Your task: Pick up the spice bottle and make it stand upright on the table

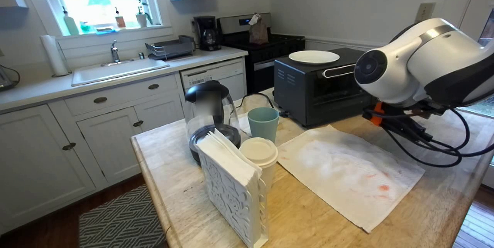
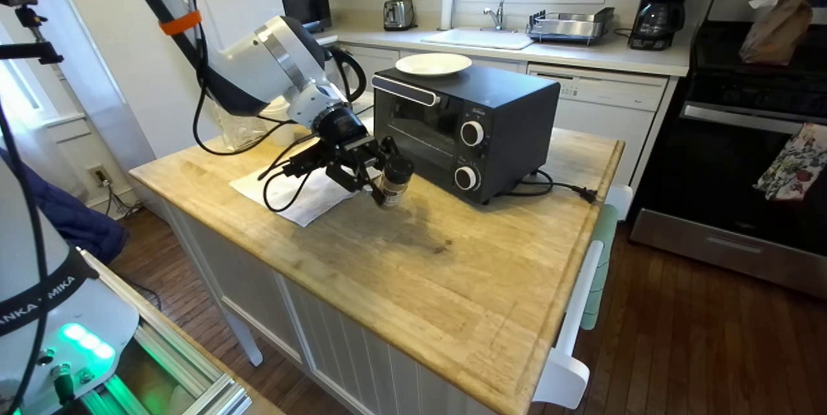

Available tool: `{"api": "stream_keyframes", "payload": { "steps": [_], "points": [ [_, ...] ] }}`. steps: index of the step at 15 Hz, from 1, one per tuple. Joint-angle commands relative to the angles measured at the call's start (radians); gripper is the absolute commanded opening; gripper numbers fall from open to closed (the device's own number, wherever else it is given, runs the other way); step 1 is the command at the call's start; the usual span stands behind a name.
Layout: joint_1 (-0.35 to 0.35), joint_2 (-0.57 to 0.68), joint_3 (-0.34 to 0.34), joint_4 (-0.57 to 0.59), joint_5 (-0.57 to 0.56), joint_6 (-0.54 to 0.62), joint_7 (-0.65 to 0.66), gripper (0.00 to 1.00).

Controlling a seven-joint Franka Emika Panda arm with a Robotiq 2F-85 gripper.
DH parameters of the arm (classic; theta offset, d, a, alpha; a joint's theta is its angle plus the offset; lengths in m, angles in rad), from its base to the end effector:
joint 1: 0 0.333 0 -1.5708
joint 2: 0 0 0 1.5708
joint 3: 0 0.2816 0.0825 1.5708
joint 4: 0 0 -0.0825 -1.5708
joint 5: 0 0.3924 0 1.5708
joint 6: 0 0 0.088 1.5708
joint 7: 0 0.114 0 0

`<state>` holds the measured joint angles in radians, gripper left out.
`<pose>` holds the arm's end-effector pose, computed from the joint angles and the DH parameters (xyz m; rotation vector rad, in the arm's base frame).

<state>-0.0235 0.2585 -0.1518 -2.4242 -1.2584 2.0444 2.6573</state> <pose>0.4234 -0.1394 0.1474 1.3437 -1.7477 0.8202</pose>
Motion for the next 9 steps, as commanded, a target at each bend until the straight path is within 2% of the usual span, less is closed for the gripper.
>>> {"api": "stream_keyframes", "payload": {
  "steps": [1, 5, 9],
  "points": [
    [-0.013, 0.087, 0.035, 0.05, -0.055, -0.001, 0.078, 0.22],
    [-0.019, 0.149, 0.053, 0.083, -0.11, 0.023, 0.092, 0.22],
    [-0.051, 0.194, 0.058, 0.11, -0.117, 0.131, 0.062, 0.22]
  ]
}}
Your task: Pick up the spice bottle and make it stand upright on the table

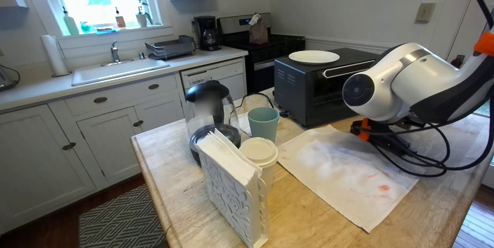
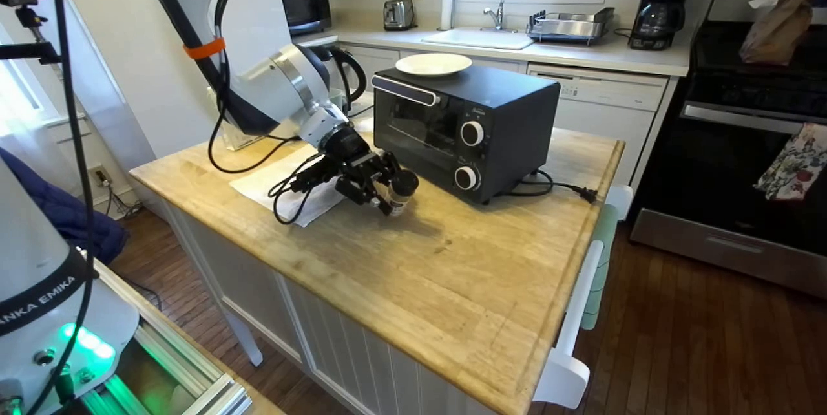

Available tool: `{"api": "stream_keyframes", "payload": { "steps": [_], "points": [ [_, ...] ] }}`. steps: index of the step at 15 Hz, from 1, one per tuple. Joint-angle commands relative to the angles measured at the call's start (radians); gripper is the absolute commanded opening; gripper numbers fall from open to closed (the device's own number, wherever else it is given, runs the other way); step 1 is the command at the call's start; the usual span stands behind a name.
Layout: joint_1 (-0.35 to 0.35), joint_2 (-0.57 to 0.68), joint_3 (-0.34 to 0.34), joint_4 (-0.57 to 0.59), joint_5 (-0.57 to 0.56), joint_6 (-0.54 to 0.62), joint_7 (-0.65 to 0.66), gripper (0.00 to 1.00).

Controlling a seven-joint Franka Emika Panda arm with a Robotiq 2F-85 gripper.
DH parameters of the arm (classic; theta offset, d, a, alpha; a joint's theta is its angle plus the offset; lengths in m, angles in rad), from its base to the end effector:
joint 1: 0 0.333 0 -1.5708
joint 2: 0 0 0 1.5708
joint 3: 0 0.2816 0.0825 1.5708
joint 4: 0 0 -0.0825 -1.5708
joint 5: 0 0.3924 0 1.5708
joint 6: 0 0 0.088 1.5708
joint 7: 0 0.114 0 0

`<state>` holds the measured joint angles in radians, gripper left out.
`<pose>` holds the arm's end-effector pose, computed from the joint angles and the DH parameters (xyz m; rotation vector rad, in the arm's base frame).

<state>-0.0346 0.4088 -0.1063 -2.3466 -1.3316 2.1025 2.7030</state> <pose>0.4388 -0.1209 0.1009 1.4594 -1.6876 0.8457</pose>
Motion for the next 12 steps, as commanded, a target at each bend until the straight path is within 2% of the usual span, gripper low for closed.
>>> {"api": "stream_keyframes", "payload": {
  "steps": [1, 3, 8, 12],
  "points": [
    [-0.055, 0.048, 0.013, 0.035, -0.032, 0.118, 0.0, 0.22],
    [-0.096, 0.035, 0.02, 0.032, 0.016, 0.211, -0.064, 0.22],
    [-0.152, -0.013, 0.012, 0.016, 0.098, 0.348, -0.21, 0.22],
    [-0.174, -0.014, 0.008, 0.011, 0.231, 0.411, -0.398, 0.22]
  ]
}}
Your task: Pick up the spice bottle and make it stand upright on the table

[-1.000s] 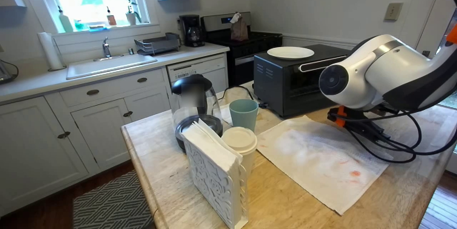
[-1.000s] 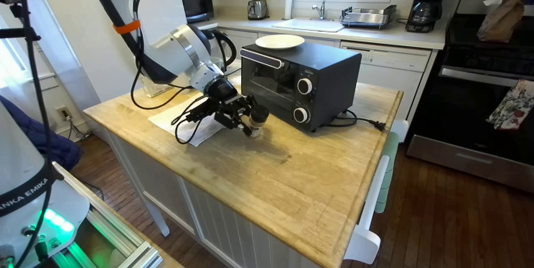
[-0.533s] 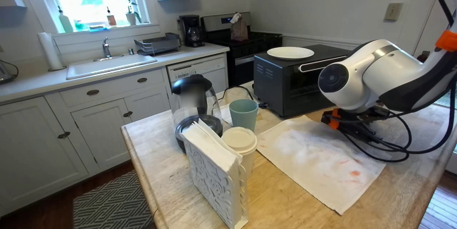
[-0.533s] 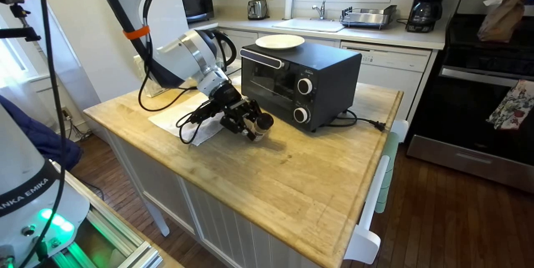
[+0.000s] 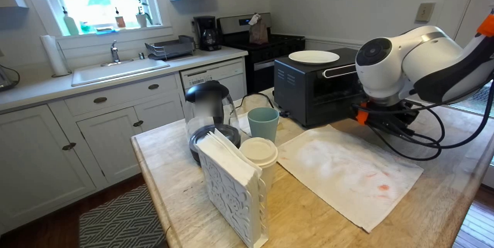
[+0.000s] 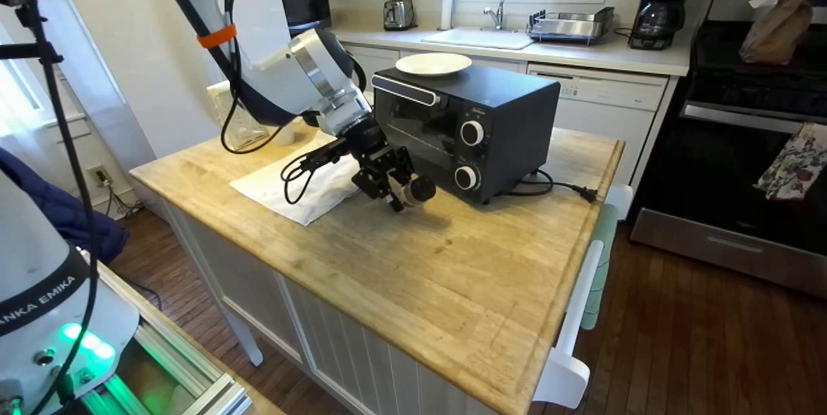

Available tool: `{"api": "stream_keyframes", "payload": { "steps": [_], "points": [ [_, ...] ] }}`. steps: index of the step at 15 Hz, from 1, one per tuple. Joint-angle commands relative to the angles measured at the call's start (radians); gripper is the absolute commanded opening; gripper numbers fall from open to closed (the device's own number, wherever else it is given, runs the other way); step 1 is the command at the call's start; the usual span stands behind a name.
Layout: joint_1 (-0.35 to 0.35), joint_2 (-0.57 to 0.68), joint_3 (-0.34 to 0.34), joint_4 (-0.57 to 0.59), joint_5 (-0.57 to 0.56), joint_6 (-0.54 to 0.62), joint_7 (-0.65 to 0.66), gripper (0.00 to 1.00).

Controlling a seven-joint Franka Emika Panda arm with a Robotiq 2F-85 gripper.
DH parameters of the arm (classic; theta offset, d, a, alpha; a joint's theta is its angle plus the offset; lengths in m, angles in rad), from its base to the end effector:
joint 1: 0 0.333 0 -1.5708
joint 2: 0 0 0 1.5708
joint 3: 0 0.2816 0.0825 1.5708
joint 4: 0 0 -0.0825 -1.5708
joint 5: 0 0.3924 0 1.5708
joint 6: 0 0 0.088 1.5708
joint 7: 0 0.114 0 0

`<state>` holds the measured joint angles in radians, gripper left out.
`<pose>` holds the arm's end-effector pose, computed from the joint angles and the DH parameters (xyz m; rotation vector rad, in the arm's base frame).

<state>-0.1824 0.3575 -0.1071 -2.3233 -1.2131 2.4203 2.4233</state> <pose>0.4618 -0.1513 0.1244 1.7183 -1.8625 0.6426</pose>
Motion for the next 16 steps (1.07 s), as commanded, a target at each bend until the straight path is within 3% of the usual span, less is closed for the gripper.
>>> {"api": "stream_keyframes", "payload": {
  "steps": [1, 11, 12, 13, 16],
  "points": [
    [-0.027, 0.038, 0.008, -0.012, 0.156, 0.094, -0.171, 0.22],
    [-0.003, 0.006, 0.003, -0.027, 0.647, 0.06, -0.746, 0.22],
    [-0.003, 0.002, 0.001, -0.027, 0.701, 0.055, -0.81, 0.72],
    [-0.002, 0.002, 0.0, -0.026, 0.762, 0.049, -0.869, 0.73],
    [0.018, 0.023, -0.033, -0.036, 0.873, 0.077, -0.961, 0.92]
  ]
}}
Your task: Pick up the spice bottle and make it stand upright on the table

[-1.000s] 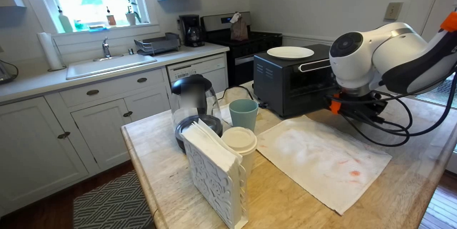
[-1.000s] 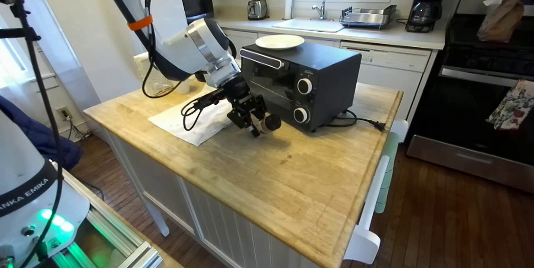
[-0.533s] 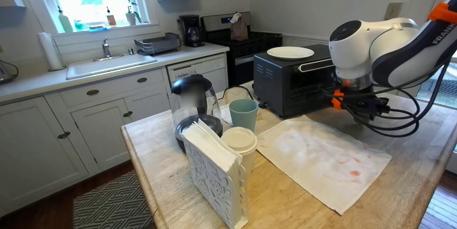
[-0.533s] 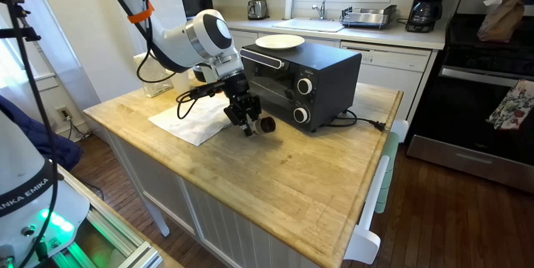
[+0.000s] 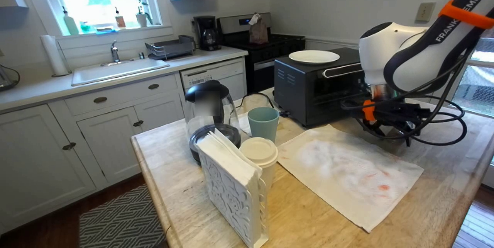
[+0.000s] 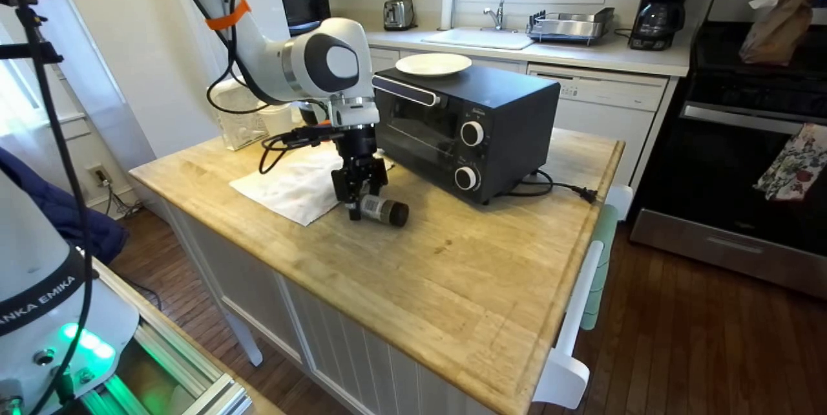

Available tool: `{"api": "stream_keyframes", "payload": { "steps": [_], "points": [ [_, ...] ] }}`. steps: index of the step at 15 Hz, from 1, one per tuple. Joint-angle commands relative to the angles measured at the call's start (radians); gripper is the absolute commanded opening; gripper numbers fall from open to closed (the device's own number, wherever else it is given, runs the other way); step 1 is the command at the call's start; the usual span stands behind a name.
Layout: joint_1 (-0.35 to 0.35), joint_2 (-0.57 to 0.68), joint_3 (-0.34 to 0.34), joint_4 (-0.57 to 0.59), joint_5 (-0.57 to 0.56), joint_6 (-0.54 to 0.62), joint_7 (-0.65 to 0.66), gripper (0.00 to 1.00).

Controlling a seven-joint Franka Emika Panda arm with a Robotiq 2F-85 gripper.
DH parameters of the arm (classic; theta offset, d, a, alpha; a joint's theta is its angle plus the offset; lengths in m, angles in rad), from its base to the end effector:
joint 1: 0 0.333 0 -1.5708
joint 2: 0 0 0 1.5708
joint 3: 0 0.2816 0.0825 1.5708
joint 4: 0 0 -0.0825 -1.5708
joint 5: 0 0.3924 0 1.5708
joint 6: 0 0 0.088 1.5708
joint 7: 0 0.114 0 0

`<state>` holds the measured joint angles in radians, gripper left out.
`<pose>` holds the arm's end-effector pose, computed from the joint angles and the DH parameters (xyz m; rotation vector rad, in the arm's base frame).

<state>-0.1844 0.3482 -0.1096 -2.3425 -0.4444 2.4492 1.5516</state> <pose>0.4555 -0.1451 0.1219 2.0640 -1.8557 -0.0441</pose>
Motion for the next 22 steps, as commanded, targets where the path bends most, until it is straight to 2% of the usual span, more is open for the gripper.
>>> {"api": "stream_keyframes", "payload": {
  "steps": [1, 7, 12, 13, 17, 19, 21, 22],
  "points": [
    [0.021, 0.032, -0.046, -0.023, 0.12, 0.064, -0.114, 0.98],
    [0.028, 0.007, -0.119, -0.049, 0.194, 0.206, -0.202, 1.0],
    [0.054, 0.002, -0.19, -0.055, 0.189, 0.301, -0.23, 1.0],
    [0.064, 0.002, -0.206, -0.056, 0.184, 0.317, -0.23, 0.81],
    [0.123, 0.005, -0.277, -0.056, 0.152, 0.359, -0.206, 0.52],
    [0.194, -0.002, -0.355, -0.061, 0.09, 0.364, -0.154, 0.38],
    [0.298, -0.005, -0.466, -0.066, -0.017, 0.355, -0.05, 0.25],
    [0.348, -0.002, -0.518, -0.063, -0.081, 0.349, 0.012, 0.25]
  ]
}}
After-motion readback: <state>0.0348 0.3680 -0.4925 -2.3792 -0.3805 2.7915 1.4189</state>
